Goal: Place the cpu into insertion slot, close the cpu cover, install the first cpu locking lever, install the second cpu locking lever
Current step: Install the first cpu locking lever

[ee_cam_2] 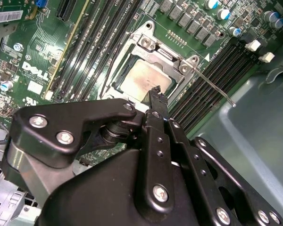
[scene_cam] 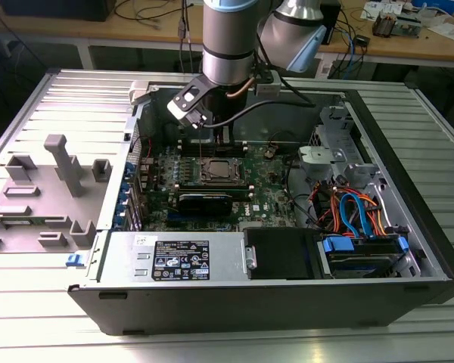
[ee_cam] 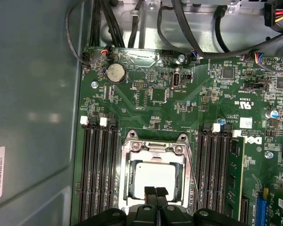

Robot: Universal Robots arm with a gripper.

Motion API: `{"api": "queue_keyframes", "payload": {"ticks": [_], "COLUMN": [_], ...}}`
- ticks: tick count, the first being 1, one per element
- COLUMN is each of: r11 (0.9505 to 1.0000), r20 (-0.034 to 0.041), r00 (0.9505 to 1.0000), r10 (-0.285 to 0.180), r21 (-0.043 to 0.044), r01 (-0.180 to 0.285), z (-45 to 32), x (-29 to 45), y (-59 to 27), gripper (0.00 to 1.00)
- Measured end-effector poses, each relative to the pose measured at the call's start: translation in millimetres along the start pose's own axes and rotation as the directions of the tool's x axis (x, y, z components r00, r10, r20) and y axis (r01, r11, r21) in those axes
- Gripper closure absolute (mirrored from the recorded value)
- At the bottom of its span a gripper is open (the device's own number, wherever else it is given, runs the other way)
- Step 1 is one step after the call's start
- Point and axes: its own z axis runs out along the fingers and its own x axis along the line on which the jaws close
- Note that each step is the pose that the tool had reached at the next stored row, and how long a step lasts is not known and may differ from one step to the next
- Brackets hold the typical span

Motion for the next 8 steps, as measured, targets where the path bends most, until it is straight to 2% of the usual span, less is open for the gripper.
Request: {"api": "queue_keyframes", "payload": {"ticks": [5,8], "r11": [1.0000,1.0000], "r20": [-0.0001,-0.0002], "r00": [1.0000,1.0000], "r10": [0.000,-0.001], "r21": [-0.0001,-0.0001], "r01": [0.000,0.001], "z": [-10.4,-12.6], "x": [0.3,0.4], "y": [0.0,0.0], "gripper": [0.89,0.89]}}
